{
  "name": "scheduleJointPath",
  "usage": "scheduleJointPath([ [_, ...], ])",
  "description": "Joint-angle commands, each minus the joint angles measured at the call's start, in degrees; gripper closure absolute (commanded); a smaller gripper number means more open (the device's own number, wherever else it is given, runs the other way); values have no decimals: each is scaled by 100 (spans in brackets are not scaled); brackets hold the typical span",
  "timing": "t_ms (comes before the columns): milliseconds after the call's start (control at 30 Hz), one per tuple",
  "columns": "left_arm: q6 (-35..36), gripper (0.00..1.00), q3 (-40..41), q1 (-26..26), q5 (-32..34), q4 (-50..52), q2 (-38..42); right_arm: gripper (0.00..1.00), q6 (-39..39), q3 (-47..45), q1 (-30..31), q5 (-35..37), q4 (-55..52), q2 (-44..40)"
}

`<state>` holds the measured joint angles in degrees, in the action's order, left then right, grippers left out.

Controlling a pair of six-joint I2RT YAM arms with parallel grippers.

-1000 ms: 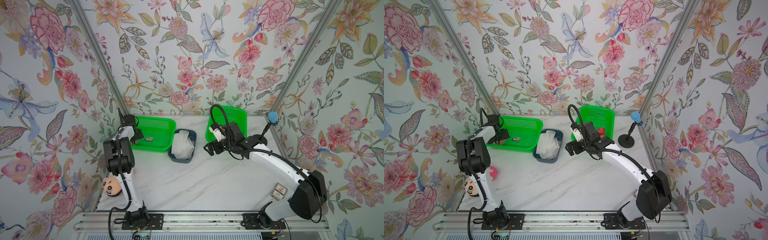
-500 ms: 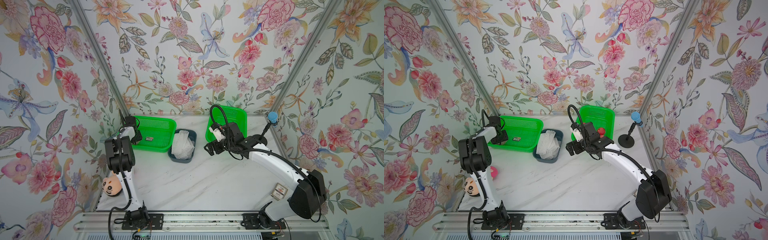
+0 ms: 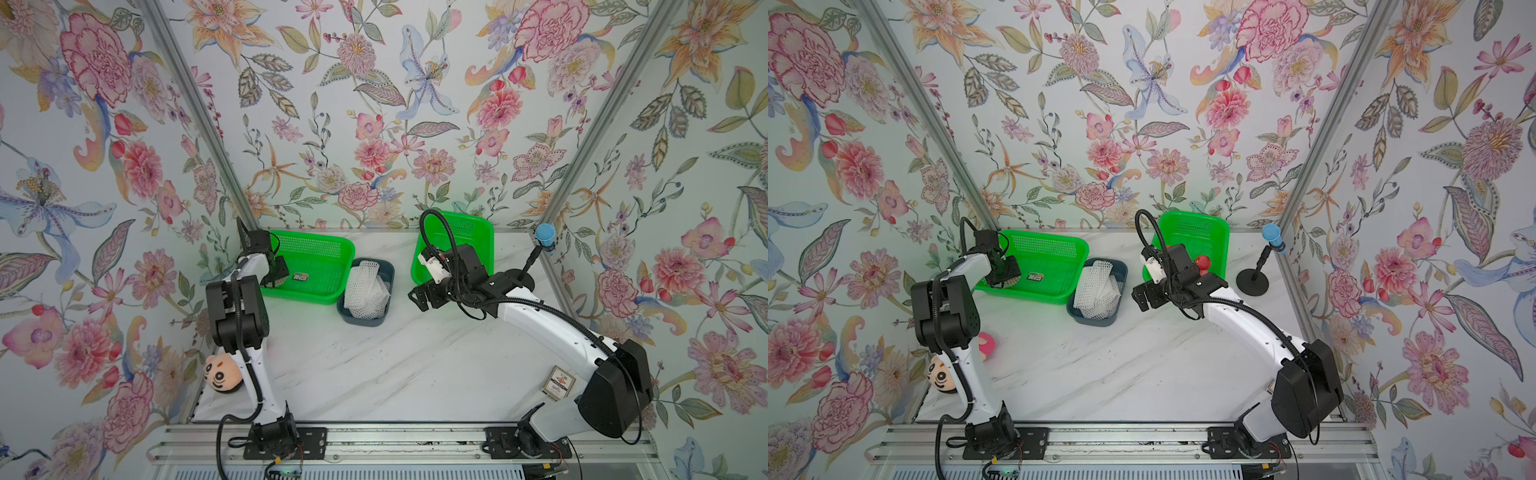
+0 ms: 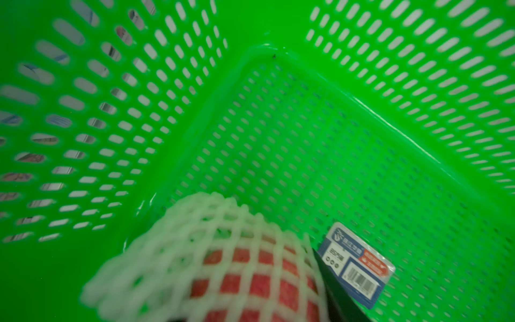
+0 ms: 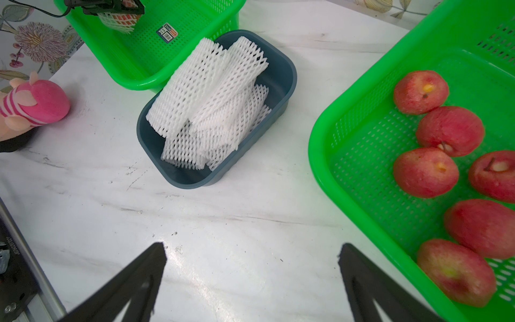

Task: Remove foam nets from apples
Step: Pick up the apple from the basket, then place the apple at the center of the board.

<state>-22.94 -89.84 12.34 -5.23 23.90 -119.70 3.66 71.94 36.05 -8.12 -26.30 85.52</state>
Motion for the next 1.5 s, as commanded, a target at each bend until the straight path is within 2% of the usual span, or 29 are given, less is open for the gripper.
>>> scheduleJointPath([
  [0,9,84,161,-77,-484,-140,530,1,-120,-91,68,-36,42,-19],
  [133,61,84,151,-205,-716,106,854,1,-148,-180,72,-85,147,-19],
  [267,90,84,287,-407,-816,241,1317,1,-193,-307,359,80,282,-41],
  [500,232,83,858,-958,-914,449,2318,1,-61,-660,638,226,492,-136],
  [767,-114,83,2856,-1803,-1309,-103,4228,1,142,-1240,1138,672,669,-172],
  [967,-596,83,4544,-2996,-1237,-459,5668,1,390,-1492,1328,930,806,-164],
  [1133,-1476,83,5784,-4073,-1047,-1028,6653,1,687,-1865,1411,883,1281,-291],
  [1300,-2004,83,6626,-4782,-1007,-1555,7093,1,918,-2269,1461,597,1710,-463],
  [1467,-2361,83,7238,-5433,-1076,-2374,6946,1,1101,-2465,1521,572,1801,-580],
])
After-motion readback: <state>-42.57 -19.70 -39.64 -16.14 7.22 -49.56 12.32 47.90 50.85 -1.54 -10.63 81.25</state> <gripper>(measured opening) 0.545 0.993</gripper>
